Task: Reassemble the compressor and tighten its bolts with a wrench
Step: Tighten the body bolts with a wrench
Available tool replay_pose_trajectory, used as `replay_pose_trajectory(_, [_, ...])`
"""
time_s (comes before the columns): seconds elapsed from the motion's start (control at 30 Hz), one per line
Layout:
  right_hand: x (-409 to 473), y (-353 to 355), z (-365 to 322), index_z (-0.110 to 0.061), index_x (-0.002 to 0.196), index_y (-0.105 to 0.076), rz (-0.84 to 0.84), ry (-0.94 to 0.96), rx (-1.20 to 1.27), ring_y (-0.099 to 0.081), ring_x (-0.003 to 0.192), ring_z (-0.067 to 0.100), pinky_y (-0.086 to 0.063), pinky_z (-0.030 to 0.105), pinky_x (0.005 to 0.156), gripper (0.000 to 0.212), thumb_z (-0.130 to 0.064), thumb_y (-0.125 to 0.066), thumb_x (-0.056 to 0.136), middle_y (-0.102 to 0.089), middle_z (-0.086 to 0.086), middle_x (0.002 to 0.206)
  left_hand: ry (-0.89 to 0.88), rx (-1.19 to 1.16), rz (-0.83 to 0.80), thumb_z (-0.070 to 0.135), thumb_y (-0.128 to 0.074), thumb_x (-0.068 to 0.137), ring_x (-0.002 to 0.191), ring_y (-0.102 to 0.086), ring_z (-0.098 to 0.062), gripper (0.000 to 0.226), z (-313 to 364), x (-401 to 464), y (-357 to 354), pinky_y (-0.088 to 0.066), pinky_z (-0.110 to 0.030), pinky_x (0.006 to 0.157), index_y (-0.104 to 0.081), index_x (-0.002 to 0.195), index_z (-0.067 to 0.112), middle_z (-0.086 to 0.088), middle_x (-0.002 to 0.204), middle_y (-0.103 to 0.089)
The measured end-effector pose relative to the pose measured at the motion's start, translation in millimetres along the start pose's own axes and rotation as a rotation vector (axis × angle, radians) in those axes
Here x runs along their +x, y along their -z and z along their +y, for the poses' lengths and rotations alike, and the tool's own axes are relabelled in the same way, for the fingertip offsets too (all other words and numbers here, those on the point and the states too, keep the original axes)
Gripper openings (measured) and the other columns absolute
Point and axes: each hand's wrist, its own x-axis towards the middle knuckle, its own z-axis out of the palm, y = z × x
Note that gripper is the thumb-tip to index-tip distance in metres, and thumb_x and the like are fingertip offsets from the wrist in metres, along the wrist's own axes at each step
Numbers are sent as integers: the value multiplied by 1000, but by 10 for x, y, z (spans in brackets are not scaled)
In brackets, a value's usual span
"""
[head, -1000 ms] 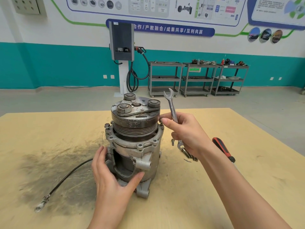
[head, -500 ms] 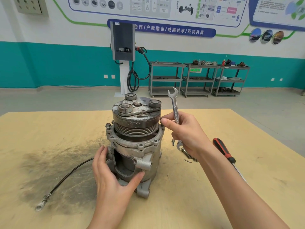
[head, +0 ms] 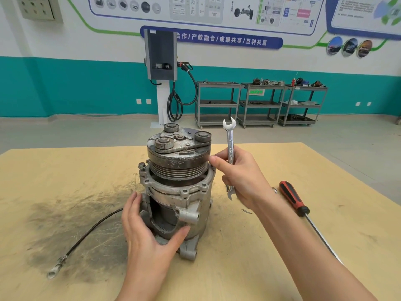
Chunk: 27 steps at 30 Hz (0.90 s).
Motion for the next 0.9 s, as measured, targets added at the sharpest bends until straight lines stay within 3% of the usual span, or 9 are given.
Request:
replay_pose_trajectory(0.2, [-8,57,-34,-6,97,-70,-59,-25,21,-30,52,8,-28,18,43,8,-10,-64,93,-57,9,82,9,-2,-2,45,-74,53,135,-15,6,117,23,-6,12,-17,-26,112,-20,151,11,6,152,-18])
replay_pose_trajectory(0.4, [-5,-18,6,-13,75,-61,2,22,-18,-36,39,0,-29,15,39,18,-8,-67,91,-53,-12,53,-11,3,13,29,-85,57,136,-15,4,115,-20,-5,-3,-13,-11,109,-20,150,11,5,151,-18])
replay_pose_trajectory(0.53, [-5,22,-13,-12,85,-66,-29,-5,5,-32,49,6,-28,17,41,8,-11,-65,93,-53,-3,66,-24,14,19,19,-89,59,135,-16,4,115,-61,-7,-11,-9,4,102,-20,150,10,1,153,-19])
replay_pose_trajectory(0.6, [-4,60,-24,-9,92,-70,-48,-18,10,-30,54,9,-27,19,43,6,-11,-64,94,-50,2,72,-25,1,23,25,-87,58,135,-15,6,115,-60,-4,-11,-10,0,104,-19,150,11,2,153,-18])
replay_pose_trajectory(0.73, [-11,37,-19,-8,82,-64,-26,15,-29,-31,43,2,-28,15,41,11,-11,-67,91,-48,-15,50,-23,-24,18,42,-76,54,134,-15,7,116,-24,-3,-5,-13,-14,108,-19,151,12,10,149,-17])
replay_pose_trajectory(0.9, [-13,2,-21,-11,80,-61,5,33,-55,-36,39,1,-29,14,40,13,-12,-68,91,-51,-16,49,-7,-5,8,33,-83,56,136,-17,1,115,-19,-2,-5,-16,-26,112,-20,150,10,-1,153,-19])
